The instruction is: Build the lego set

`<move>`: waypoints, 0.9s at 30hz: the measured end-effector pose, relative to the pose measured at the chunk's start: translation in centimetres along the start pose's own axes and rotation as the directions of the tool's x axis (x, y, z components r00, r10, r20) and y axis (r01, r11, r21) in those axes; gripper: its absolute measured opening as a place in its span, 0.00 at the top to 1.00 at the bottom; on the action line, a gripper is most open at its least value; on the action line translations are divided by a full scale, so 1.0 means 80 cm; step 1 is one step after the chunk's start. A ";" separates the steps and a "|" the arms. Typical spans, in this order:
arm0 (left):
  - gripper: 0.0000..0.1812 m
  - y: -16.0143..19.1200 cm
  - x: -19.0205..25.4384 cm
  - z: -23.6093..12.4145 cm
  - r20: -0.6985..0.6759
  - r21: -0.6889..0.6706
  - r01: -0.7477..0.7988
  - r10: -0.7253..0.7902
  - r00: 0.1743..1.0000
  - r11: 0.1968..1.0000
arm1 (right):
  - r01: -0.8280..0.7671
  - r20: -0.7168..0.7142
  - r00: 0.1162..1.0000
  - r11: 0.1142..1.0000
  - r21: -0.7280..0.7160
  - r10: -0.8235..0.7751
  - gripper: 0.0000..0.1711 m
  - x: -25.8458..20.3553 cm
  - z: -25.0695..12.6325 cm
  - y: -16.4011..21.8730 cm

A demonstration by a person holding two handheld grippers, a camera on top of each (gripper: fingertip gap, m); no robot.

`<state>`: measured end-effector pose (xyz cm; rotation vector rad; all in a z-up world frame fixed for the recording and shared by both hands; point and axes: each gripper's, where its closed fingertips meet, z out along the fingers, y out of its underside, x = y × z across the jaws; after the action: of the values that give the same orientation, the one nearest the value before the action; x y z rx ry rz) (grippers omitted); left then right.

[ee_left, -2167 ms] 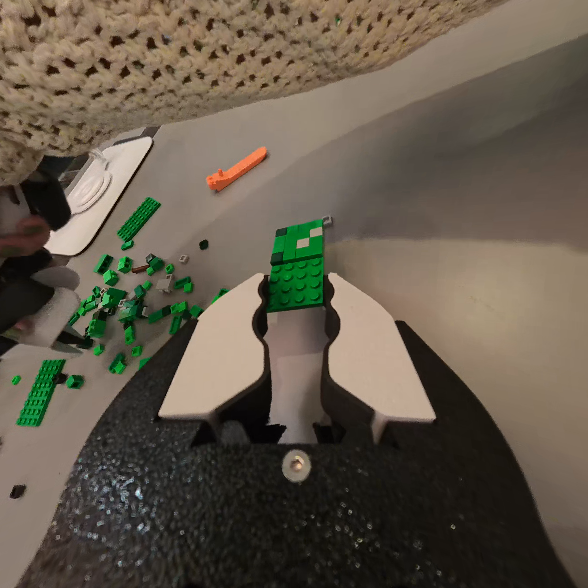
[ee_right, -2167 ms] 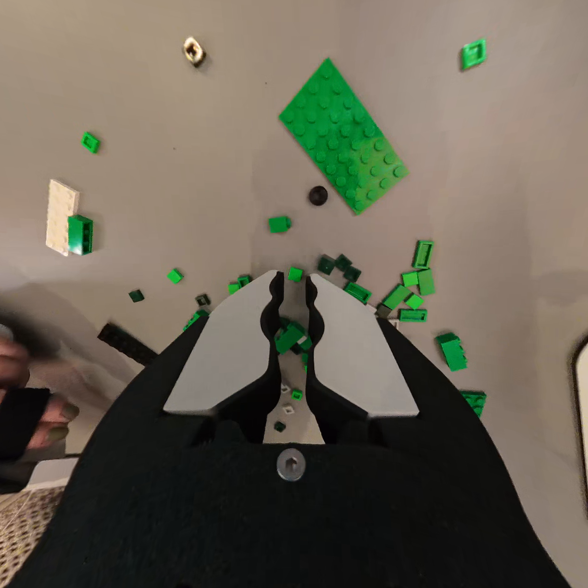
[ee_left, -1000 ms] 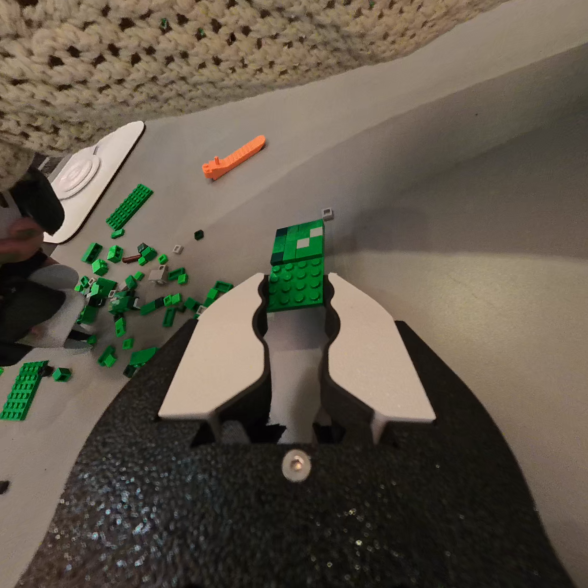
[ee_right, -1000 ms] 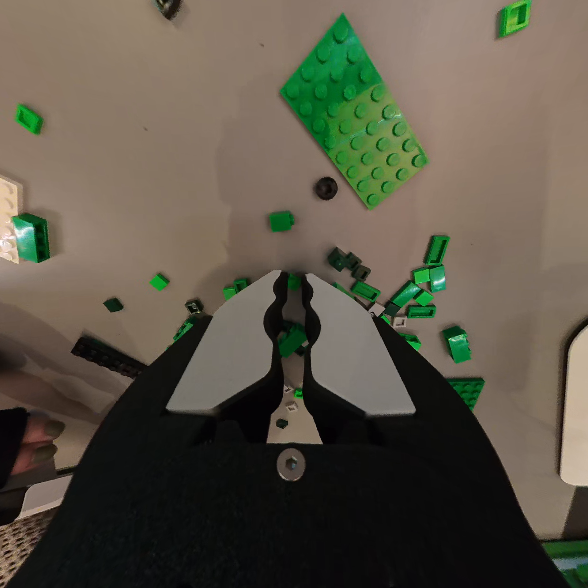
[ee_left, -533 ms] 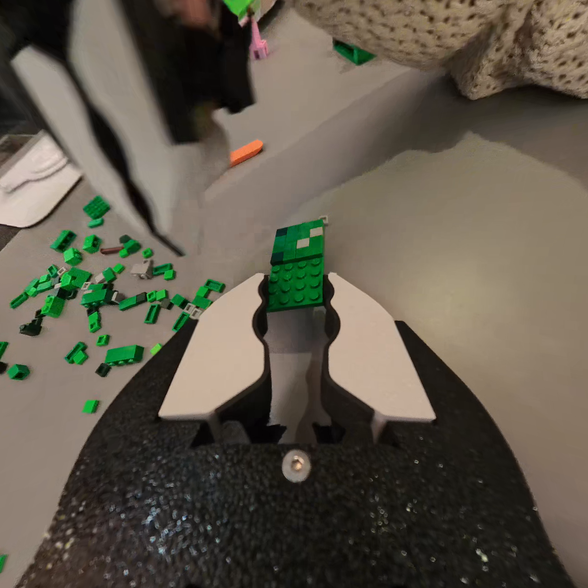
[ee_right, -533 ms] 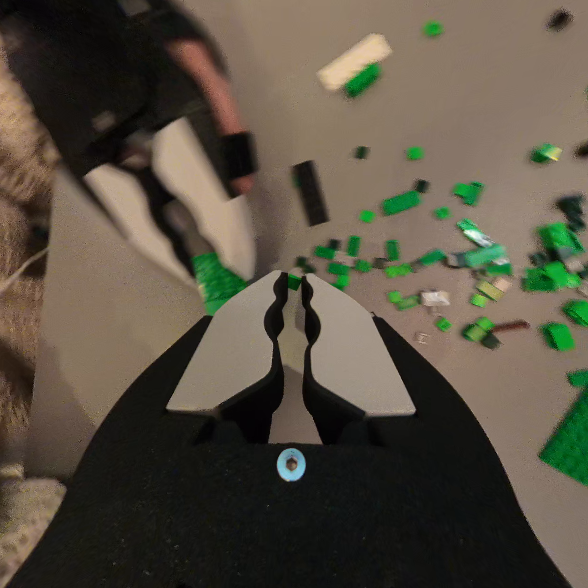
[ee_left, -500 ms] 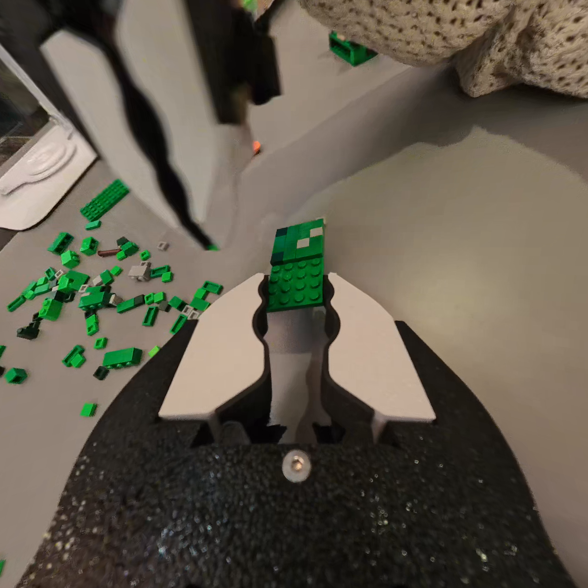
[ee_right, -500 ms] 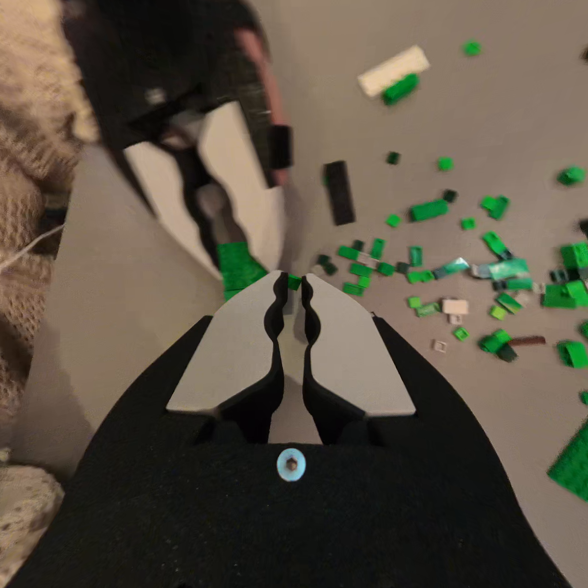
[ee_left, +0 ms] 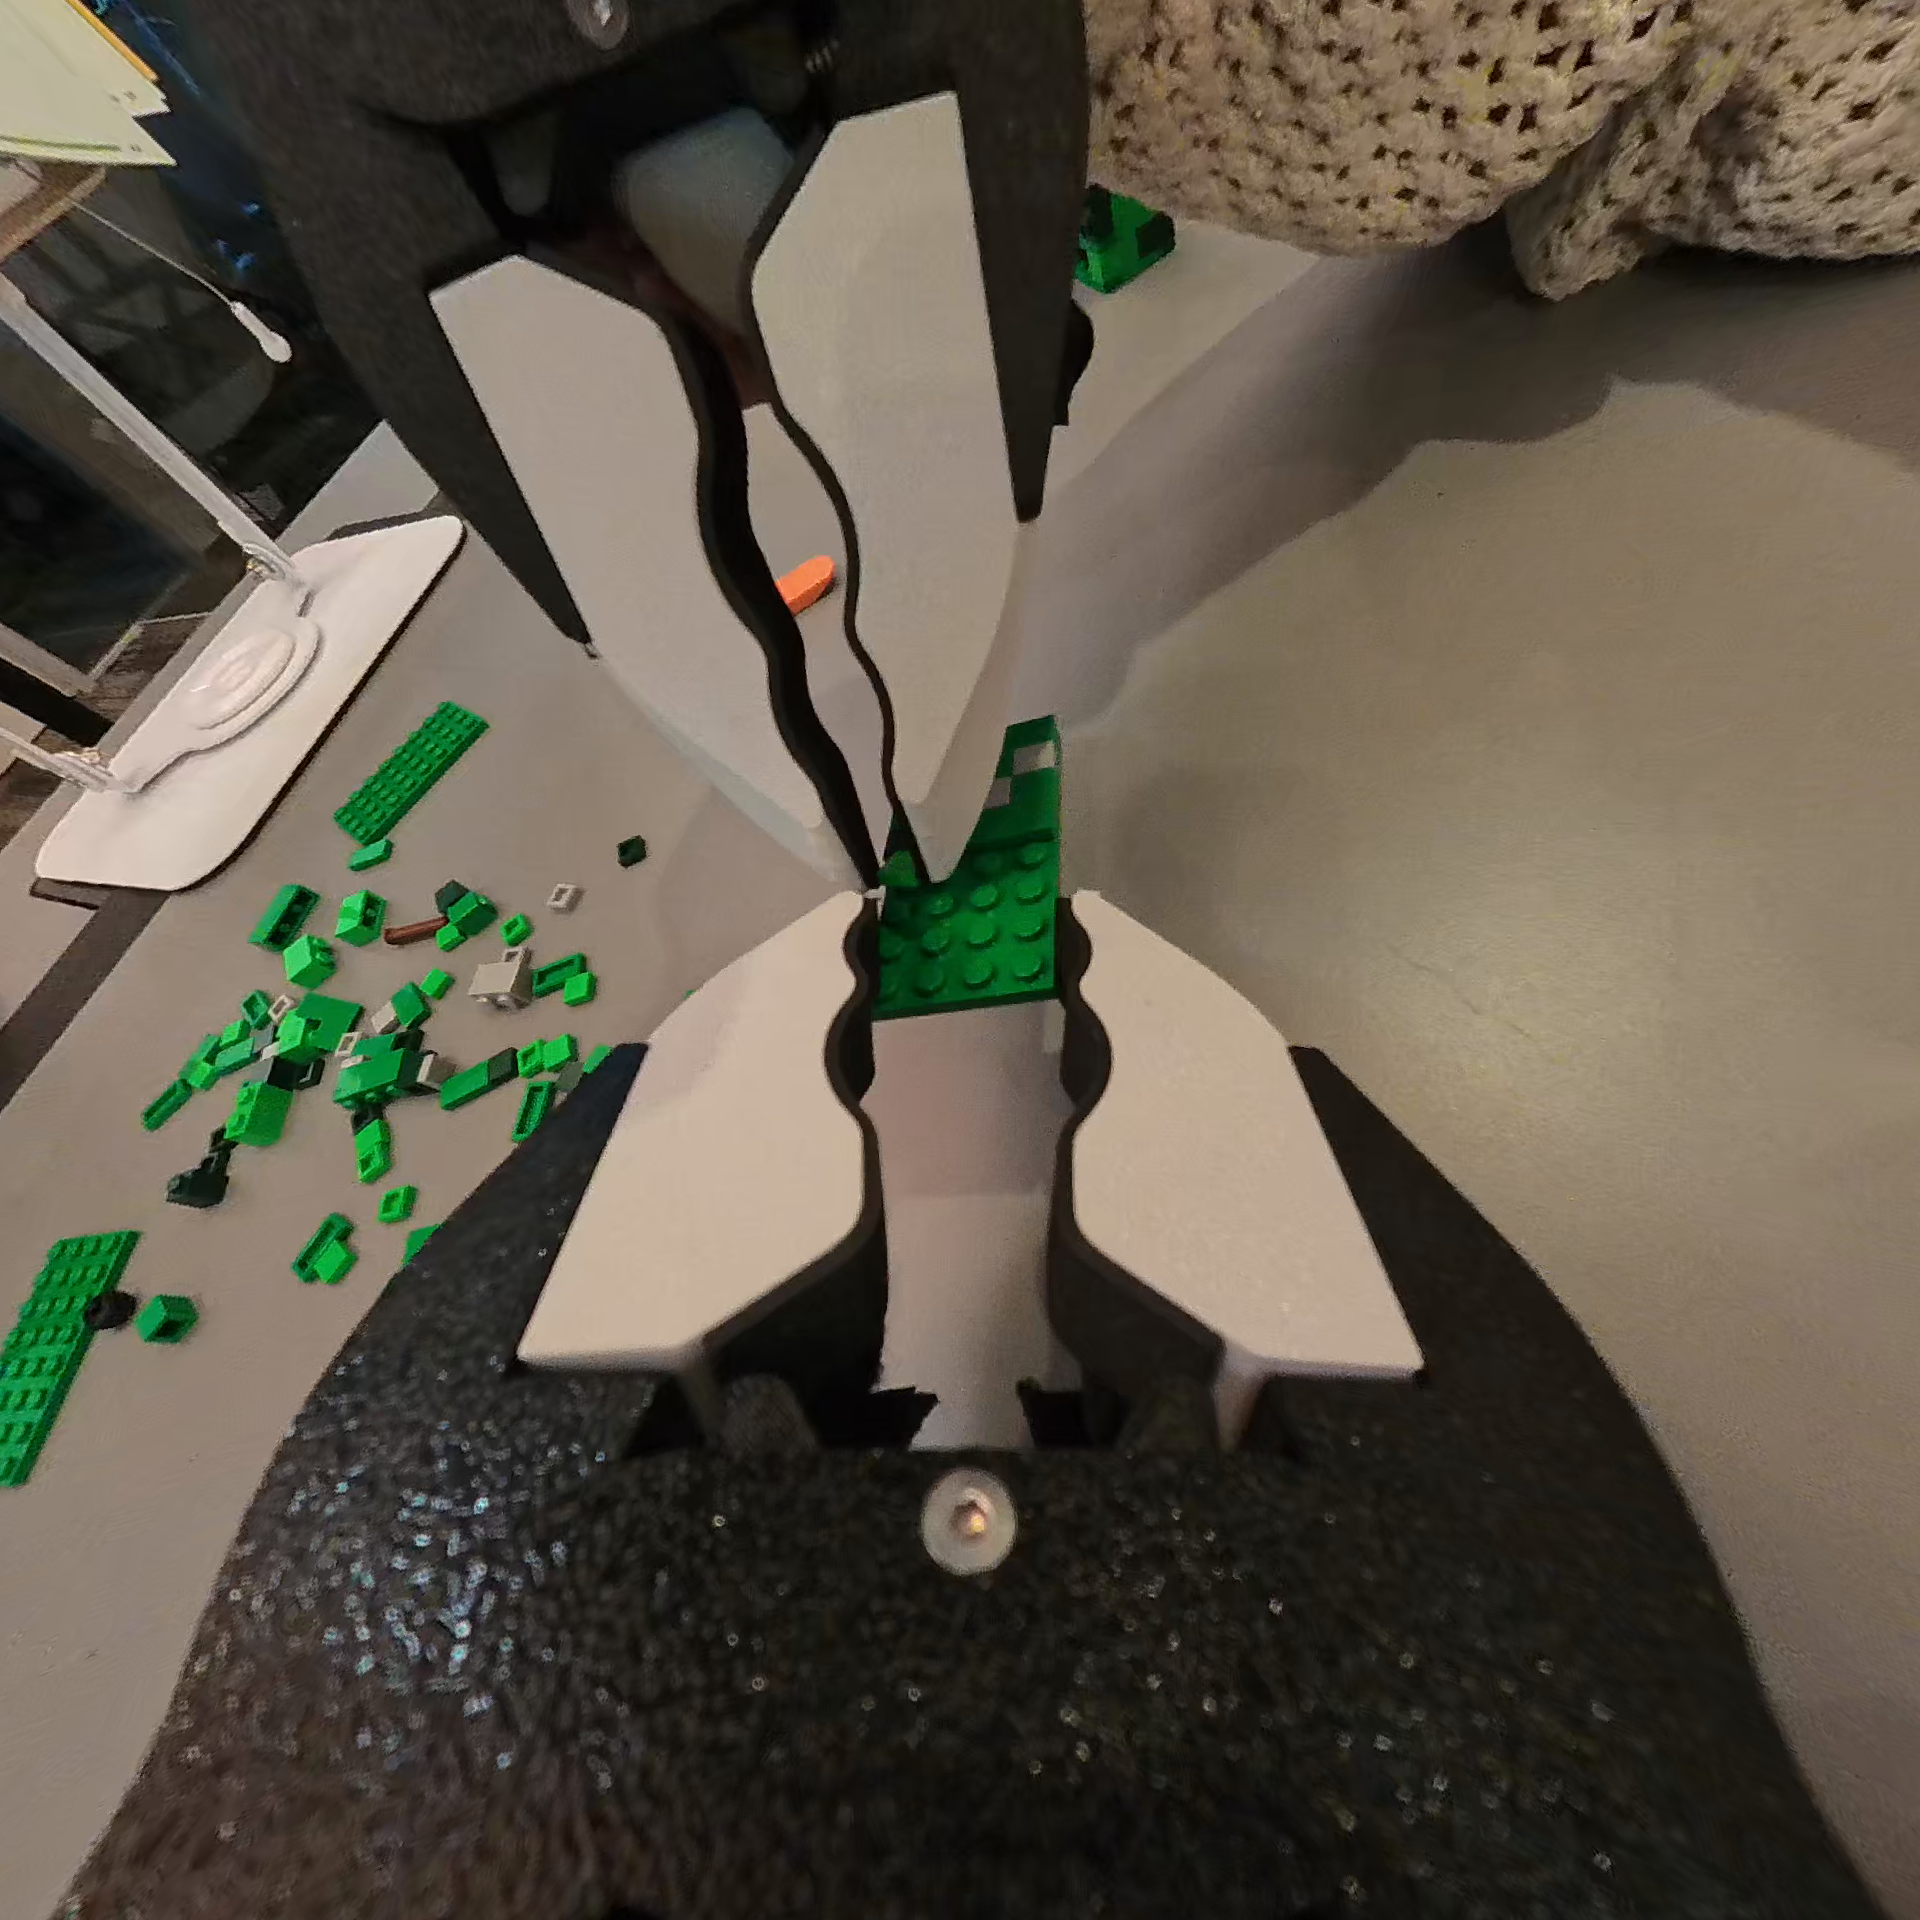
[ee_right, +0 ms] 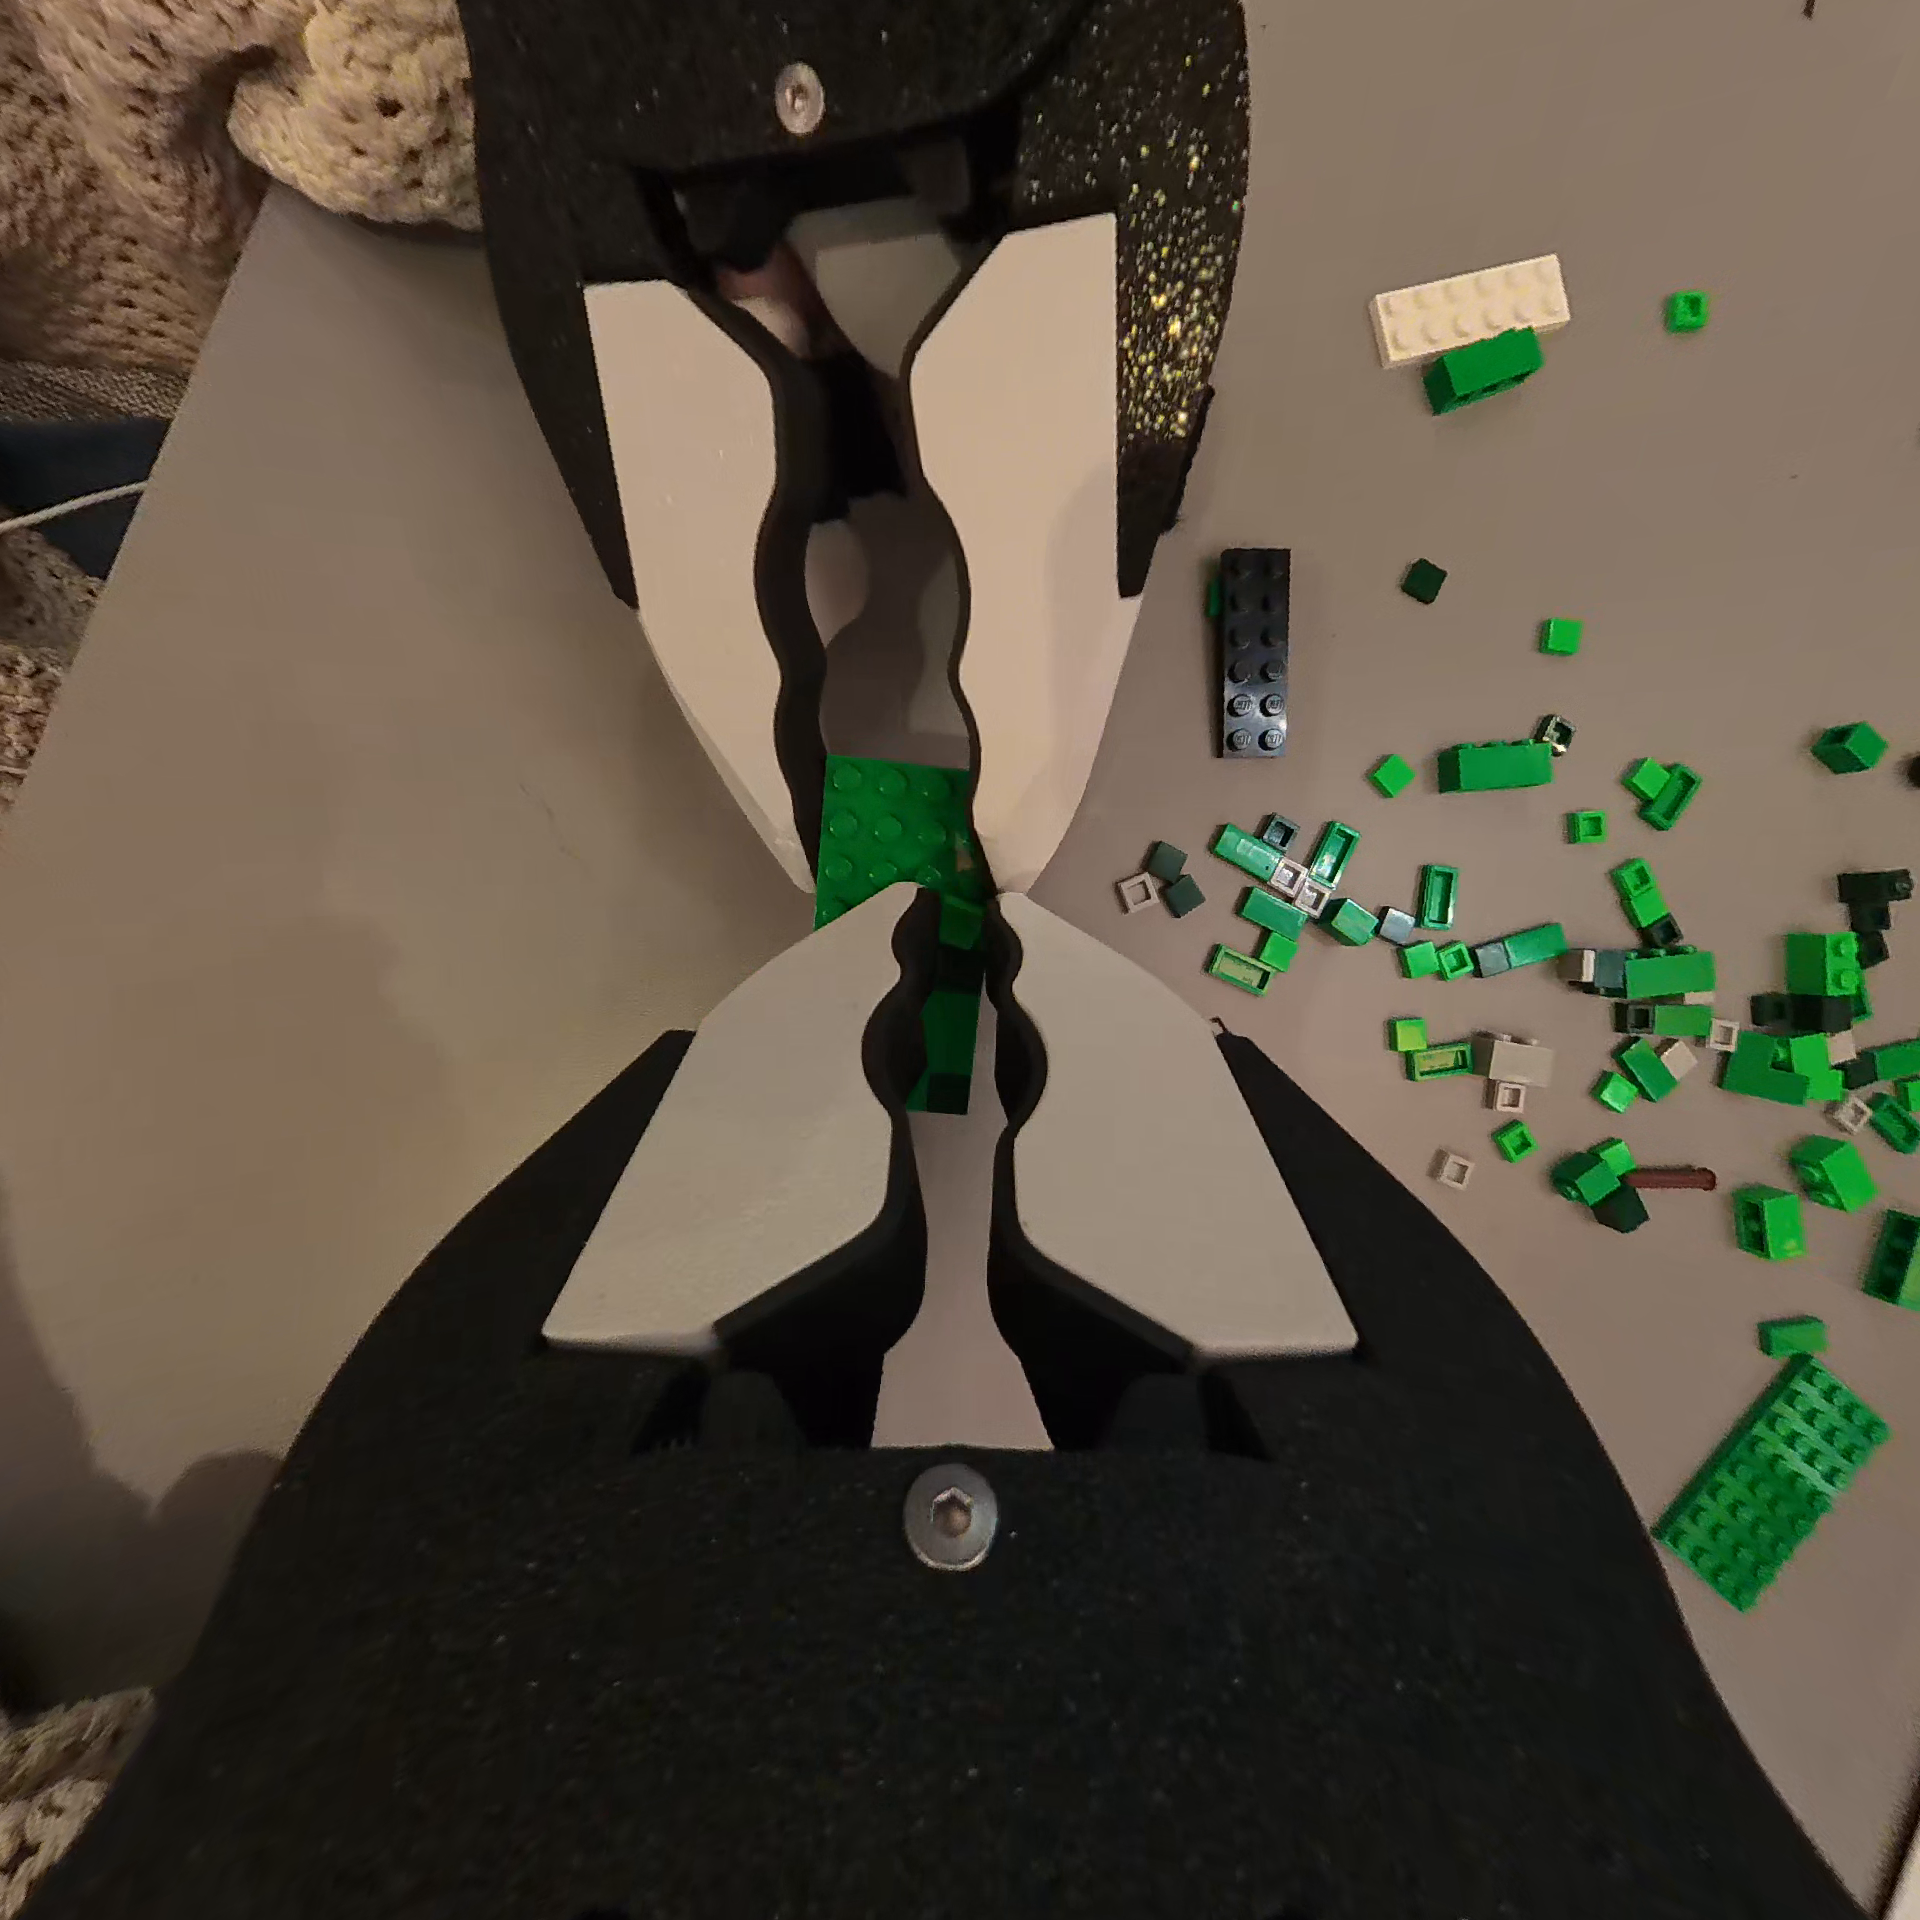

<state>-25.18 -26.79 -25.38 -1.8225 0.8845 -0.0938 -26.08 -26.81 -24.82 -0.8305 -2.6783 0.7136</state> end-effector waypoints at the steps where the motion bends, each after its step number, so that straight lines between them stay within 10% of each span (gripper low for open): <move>1: 0.83 0.000 0.000 0.000 0.000 0.001 -0.001 0.001 1.000 1.000 | 0.000 -0.005 1.000 1.000 -0.001 0.000 0.96 0.000 0.000 0.000; 18: 0.83 -0.007 -0.008 -0.005 0.037 0.039 0.023 -0.024 0.999 0.999 | 0.152 -0.246 0.964 0.968 0.201 -0.101 0.77 -0.013 -0.034 -0.015; 27: 0.83 -0.012 -0.017 -0.010 0.040 0.083 0.112 -0.115 0.993 0.990 | 0.502 -0.674 0.565 0.846 -0.178 -0.477 0.71 -0.001 -0.004 -0.002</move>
<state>-26.03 -26.44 -23.76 -1.7921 0.7352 -0.1581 -25.96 -26.84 -24.48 -0.2092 -2.0091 0.2170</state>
